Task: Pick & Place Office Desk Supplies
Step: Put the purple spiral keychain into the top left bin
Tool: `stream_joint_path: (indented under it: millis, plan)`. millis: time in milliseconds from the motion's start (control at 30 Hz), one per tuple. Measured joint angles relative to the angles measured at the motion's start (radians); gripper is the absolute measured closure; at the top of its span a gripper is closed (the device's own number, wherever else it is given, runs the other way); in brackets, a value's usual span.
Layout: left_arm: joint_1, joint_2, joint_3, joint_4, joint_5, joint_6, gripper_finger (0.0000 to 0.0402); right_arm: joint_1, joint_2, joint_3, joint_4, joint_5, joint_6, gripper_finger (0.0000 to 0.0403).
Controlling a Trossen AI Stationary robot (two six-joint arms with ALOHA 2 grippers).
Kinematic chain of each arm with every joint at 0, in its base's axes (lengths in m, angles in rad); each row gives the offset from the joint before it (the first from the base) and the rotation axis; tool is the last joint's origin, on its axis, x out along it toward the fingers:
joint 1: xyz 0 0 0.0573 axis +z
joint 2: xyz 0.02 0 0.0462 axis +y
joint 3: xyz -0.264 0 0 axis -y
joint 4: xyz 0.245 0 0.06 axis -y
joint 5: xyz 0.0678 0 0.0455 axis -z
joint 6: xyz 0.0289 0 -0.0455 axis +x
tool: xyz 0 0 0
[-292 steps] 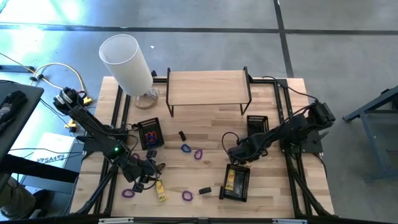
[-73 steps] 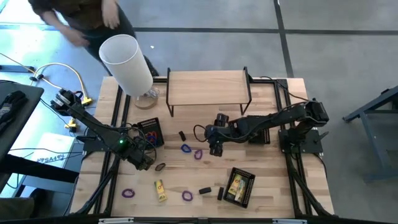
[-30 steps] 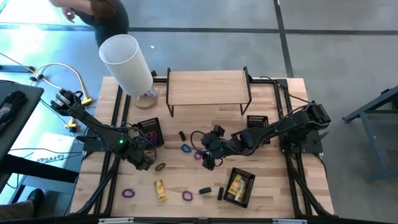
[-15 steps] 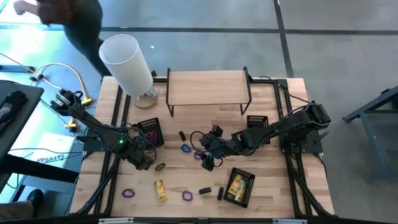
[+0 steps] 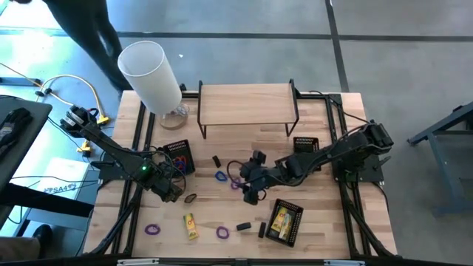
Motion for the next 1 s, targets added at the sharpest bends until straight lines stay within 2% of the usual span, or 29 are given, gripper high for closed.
stream_joint_path:
  millis: [200,500,667,800,867,933,1000]
  plan:
    - [0.000,0.000,0.000,0.000,0.000,0.000,0.0215,-0.002,0.000,0.000,0.001,-0.074,-0.001,0.0125]
    - [0.000,0.000,0.000,0.002,-0.003,0.001,0.0215,-0.010,0.000,0.000,0.044,-0.071,-0.048,0.0125]
    - [0.000,0.000,0.000,0.046,-0.061,0.002,0.0215,-0.009,0.000,0.000,0.055,-0.071,-0.049,0.0125]
    - [0.000,0.000,0.000,0.057,-0.068,0.021,0.0215,-0.009,0.000,0.000,0.055,-0.070,-0.049,0.0125]
    - [0.000,0.000,0.000,0.055,-0.082,0.134,0.0215,-0.009,0.000,0.000,0.055,-0.071,-0.052,0.0125]
    - [0.000,0.000,0.000,0.054,-0.092,0.327,0.0215,-0.010,0.000,0.000,0.055,-0.070,-0.052,0.0125]
    - [0.000,0.000,0.000,0.060,-0.061,0.431,0.0215,-0.010,0.000,0.000,0.055,-0.071,-0.053,0.0125]
